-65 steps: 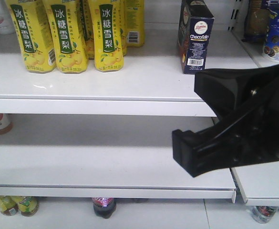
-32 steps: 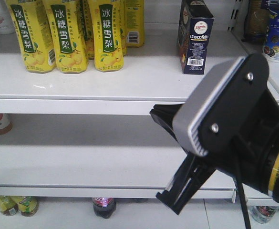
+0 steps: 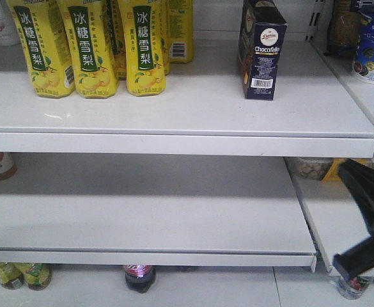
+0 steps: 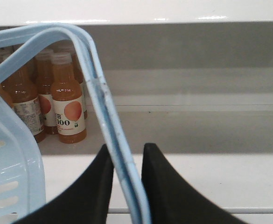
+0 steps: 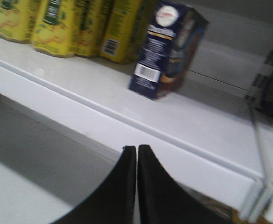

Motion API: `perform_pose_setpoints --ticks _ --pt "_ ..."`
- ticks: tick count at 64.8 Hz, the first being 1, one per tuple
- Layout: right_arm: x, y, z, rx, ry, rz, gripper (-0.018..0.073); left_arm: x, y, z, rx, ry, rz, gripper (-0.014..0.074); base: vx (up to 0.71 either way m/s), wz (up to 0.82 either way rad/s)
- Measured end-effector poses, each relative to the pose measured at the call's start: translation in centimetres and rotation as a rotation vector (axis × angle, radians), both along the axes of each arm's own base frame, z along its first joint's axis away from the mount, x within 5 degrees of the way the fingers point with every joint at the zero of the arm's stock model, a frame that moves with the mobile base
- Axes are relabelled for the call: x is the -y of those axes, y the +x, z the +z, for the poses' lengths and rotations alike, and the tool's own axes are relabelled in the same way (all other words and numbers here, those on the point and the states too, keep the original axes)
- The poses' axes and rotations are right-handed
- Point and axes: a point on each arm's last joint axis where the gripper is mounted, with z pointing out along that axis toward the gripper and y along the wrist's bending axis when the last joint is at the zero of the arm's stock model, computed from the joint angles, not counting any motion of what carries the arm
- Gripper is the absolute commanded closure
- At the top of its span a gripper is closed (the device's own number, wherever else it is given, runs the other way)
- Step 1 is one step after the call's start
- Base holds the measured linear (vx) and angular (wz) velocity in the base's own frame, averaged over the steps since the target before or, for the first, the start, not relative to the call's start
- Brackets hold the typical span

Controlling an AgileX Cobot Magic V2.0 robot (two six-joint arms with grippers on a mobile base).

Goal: Left arm holds basket, right arm returns cookies

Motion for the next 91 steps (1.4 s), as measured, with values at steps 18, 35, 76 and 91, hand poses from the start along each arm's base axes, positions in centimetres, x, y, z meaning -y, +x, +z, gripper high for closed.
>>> perform_pose_setpoints --ticks 18,35,76,91 --pt "4.5 -4.5 -4.5 -0.029 0.142 -0.347 0.0567 0.0 0.0 0.0 -0.001 0.000 0.000 0.0603 0.00 0.00" --pt "5.2 -6.7 -8.2 -0.032 0.228 -0.453 0.0567 0.0 0.0 0.0 -0.001 0.000 0.000 0.0603 0.00 0.00" --pt "5.1 -6.9 -9.2 -0.094 0.254 -0.459 0.0567 0.0 0.0 -0.1 -0.007 0.000 0.000 0.0603 0.00 0.00" --pt "5.1 -6.9 -9.2 -0.094 0.254 -0.459 0.0567 0.0 0.0 -0.1 -0.007 0.000 0.000 0.0603 0.00 0.00"
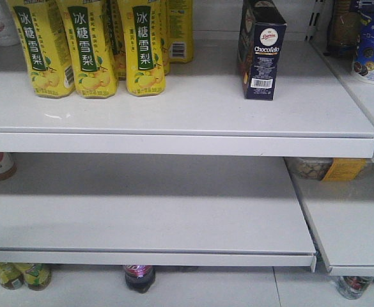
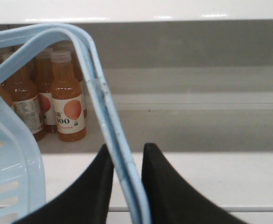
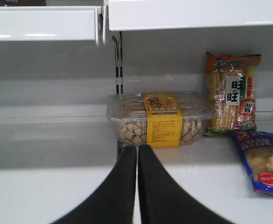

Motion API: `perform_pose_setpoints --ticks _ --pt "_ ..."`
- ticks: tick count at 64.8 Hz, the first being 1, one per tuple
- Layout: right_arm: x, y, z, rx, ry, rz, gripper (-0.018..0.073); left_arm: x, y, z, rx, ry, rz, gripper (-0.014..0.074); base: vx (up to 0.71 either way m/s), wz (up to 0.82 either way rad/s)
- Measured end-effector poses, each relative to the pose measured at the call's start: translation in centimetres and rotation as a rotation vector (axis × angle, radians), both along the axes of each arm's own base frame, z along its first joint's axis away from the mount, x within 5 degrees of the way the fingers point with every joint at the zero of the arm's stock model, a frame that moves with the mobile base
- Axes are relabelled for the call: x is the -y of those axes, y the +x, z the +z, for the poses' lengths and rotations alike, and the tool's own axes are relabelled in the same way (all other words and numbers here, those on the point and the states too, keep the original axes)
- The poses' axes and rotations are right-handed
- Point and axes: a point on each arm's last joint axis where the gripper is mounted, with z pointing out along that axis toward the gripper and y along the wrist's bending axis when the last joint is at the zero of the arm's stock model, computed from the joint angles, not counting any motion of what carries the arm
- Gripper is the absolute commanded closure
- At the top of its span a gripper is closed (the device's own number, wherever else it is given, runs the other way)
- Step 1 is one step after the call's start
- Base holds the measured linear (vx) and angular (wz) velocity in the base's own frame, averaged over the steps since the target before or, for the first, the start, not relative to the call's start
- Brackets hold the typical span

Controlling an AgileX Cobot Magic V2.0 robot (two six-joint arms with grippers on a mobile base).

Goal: Left arm holds basket, right arm returns cookies

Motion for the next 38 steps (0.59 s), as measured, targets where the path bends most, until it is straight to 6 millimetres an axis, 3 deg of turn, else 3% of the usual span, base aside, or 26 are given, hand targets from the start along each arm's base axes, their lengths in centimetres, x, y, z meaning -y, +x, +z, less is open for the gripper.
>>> perform_pose_setpoints --ticks 38 --pt "0.00 0.00 0.00 0.000 0.000 0.000 0.0567 0.00 0.00 0.00 0.000 0.000 0.000 0.0603 0.00 0.00"
